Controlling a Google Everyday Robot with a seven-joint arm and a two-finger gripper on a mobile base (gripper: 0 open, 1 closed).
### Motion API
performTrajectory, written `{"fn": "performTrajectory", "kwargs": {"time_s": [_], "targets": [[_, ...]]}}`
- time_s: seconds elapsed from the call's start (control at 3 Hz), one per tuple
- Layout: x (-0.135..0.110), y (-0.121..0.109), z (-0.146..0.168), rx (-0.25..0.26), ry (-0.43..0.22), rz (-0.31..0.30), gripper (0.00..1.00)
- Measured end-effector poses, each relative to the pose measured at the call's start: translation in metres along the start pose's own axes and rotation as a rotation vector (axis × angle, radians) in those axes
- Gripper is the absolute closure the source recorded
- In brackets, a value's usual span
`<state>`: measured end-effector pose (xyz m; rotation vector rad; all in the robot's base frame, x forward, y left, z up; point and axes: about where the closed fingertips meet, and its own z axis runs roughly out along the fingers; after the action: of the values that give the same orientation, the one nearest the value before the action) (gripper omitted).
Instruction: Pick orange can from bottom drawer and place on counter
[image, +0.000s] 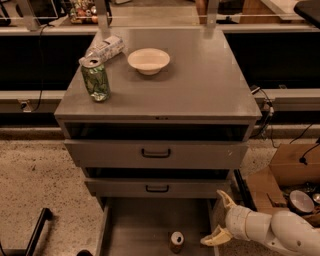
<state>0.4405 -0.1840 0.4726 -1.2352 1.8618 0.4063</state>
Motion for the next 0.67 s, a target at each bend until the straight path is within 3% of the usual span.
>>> {"fn": "performTrajectory", "kwargs": {"time_s": [0.33, 0.67], "targets": [[0.007, 0.007, 0.014, -0.069, 0.028, 0.003, 0.00], [0.035, 0.016, 0.054, -0.145, 0.041, -0.044, 0.00]]}}
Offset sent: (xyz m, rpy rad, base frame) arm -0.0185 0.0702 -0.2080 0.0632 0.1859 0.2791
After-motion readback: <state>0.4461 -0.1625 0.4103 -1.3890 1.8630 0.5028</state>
